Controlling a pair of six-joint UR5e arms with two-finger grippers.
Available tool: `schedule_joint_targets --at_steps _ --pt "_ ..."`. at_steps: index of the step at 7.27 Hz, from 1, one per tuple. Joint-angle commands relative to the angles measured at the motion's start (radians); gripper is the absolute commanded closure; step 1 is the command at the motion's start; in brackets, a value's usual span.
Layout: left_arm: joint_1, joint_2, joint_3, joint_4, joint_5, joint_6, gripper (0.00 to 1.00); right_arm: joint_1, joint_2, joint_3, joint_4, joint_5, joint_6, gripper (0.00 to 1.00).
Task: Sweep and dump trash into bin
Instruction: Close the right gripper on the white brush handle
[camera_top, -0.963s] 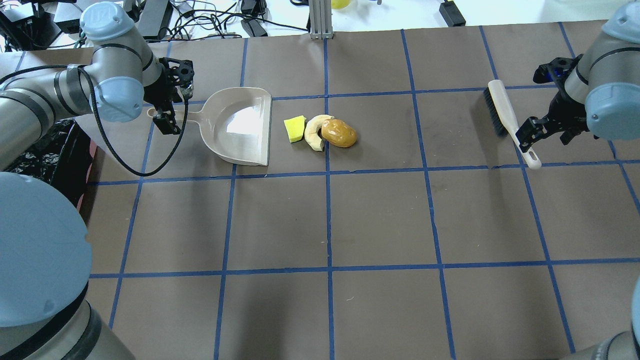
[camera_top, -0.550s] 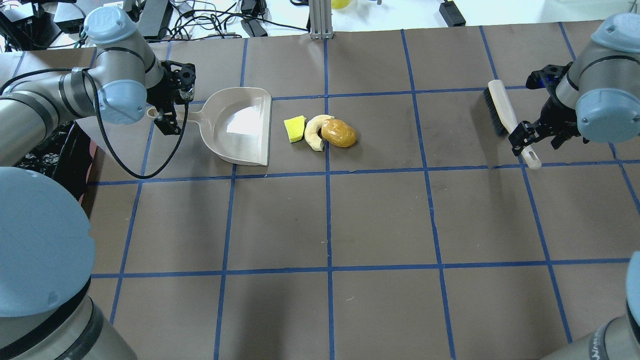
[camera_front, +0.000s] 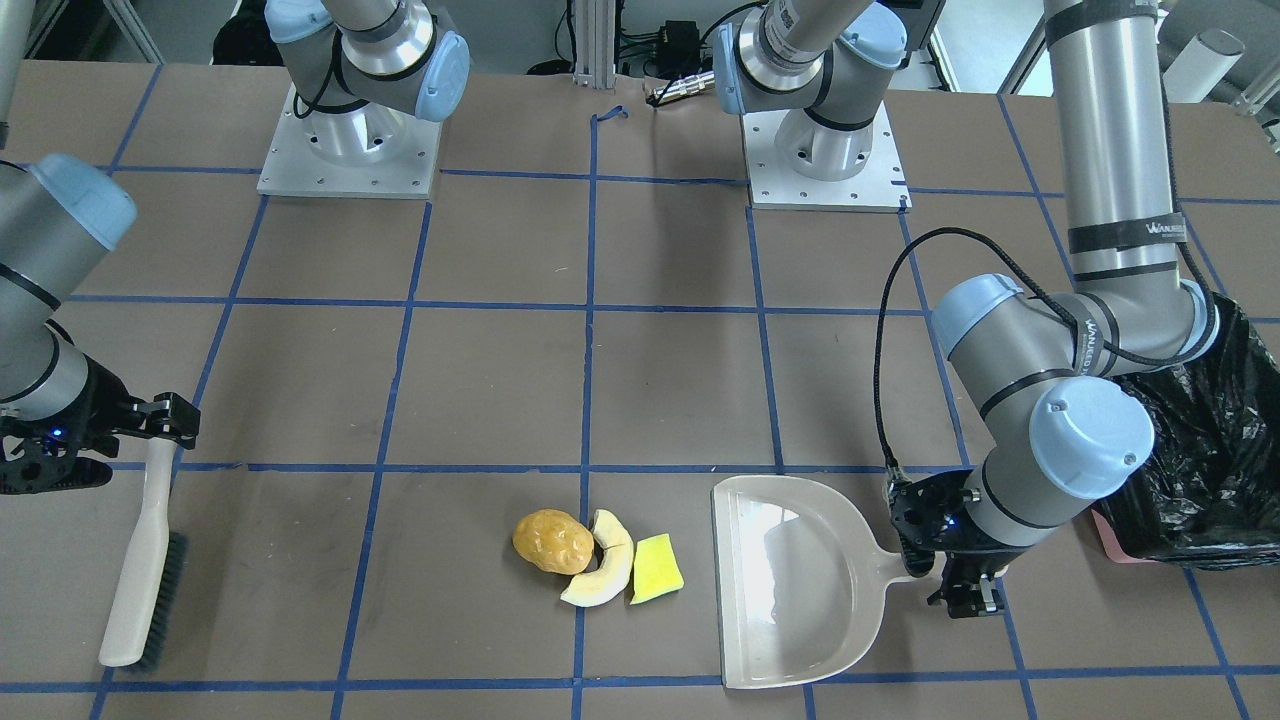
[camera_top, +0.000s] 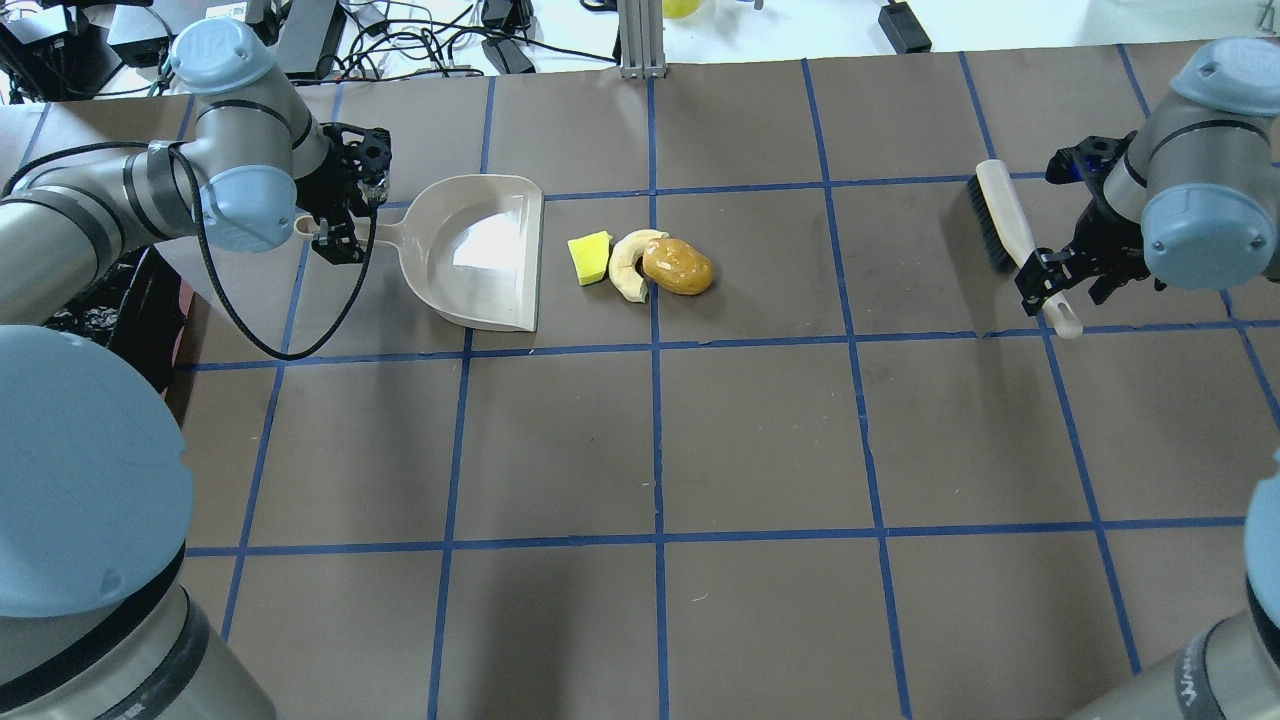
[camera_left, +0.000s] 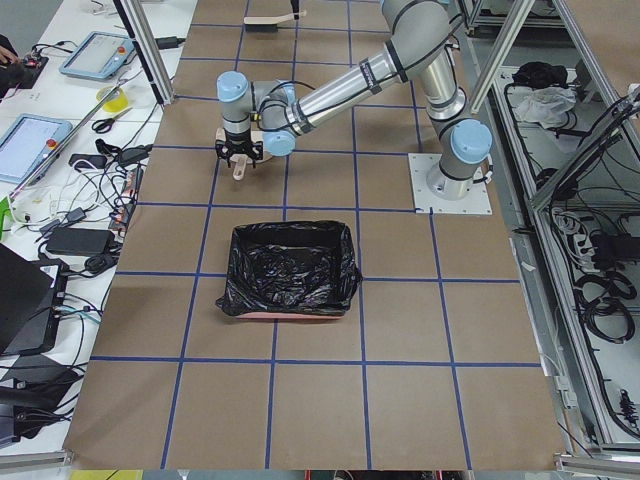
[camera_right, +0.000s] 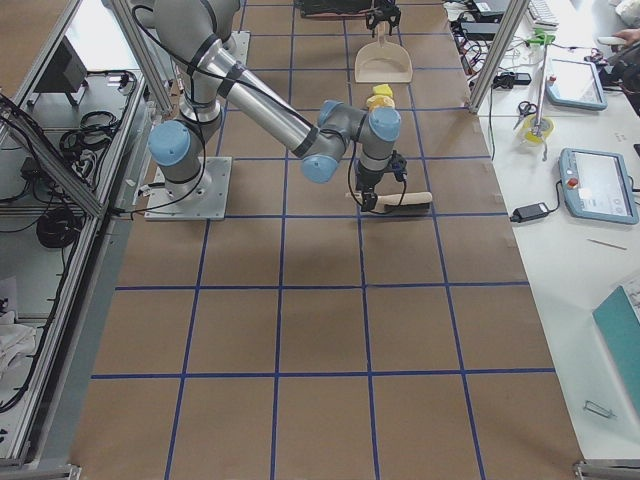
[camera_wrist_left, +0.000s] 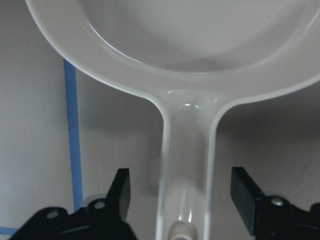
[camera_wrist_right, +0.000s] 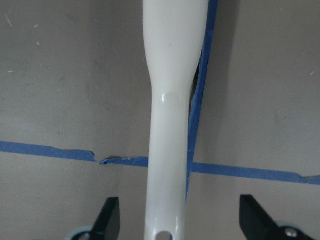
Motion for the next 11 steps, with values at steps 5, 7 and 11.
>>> schedule_joint_targets --at_steps 5,7,11 --pt "-0.004 0.010 -0.001 0.001 0.006 0.006 1.00 0.000 0.008 0.000 0.011 -0.002 0.002 0.36" --pt "-0.014 0.017 -0.001 -0.005 0.009 0.010 1.00 0.000 0.008 0.000 0.016 -0.002 0.005 0.37" --pt "-0.015 0.019 -0.002 -0.007 0.011 0.087 1.00 0.003 0.006 -0.010 0.013 -0.002 0.004 1.00"
